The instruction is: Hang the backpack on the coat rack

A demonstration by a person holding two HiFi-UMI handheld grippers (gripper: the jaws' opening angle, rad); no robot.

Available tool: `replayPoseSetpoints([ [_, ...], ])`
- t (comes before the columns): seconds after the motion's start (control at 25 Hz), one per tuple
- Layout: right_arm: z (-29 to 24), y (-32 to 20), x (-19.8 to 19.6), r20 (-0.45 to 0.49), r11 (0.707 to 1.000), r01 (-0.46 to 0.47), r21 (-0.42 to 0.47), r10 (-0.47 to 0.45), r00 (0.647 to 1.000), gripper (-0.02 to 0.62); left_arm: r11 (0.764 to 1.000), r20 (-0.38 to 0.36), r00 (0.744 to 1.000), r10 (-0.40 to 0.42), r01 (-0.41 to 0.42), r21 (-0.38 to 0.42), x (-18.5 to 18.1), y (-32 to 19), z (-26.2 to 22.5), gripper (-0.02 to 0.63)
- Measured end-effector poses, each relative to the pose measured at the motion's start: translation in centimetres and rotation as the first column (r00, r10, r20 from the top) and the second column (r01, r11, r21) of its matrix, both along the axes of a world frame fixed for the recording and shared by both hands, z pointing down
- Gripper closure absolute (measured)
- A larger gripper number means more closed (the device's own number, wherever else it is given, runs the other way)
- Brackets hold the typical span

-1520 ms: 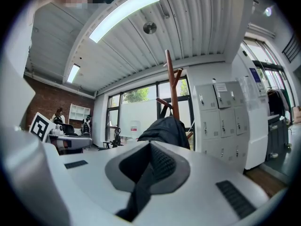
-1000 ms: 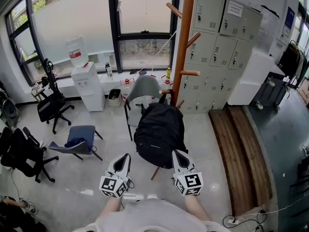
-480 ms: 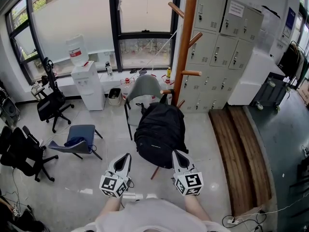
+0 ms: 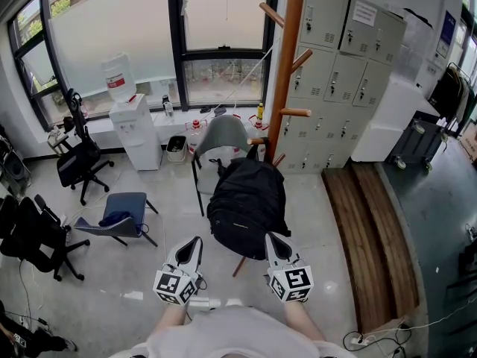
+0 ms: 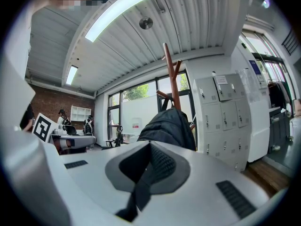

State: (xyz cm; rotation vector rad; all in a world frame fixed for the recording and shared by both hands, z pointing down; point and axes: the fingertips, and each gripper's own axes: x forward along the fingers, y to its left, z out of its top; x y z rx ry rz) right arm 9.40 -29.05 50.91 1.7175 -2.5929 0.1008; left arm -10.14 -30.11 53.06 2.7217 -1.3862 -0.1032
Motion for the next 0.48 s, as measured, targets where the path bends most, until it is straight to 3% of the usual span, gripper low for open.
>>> replayPoseSetpoints([
  [0.48,0.42,0.03,0.31,0.0,1.0,-0.009,-0.008,0.009,1.0,0.589,1.0,-0.003,1.0,0.002,-0.002,-0.005,0.0,-0.01,0.3,0.597],
])
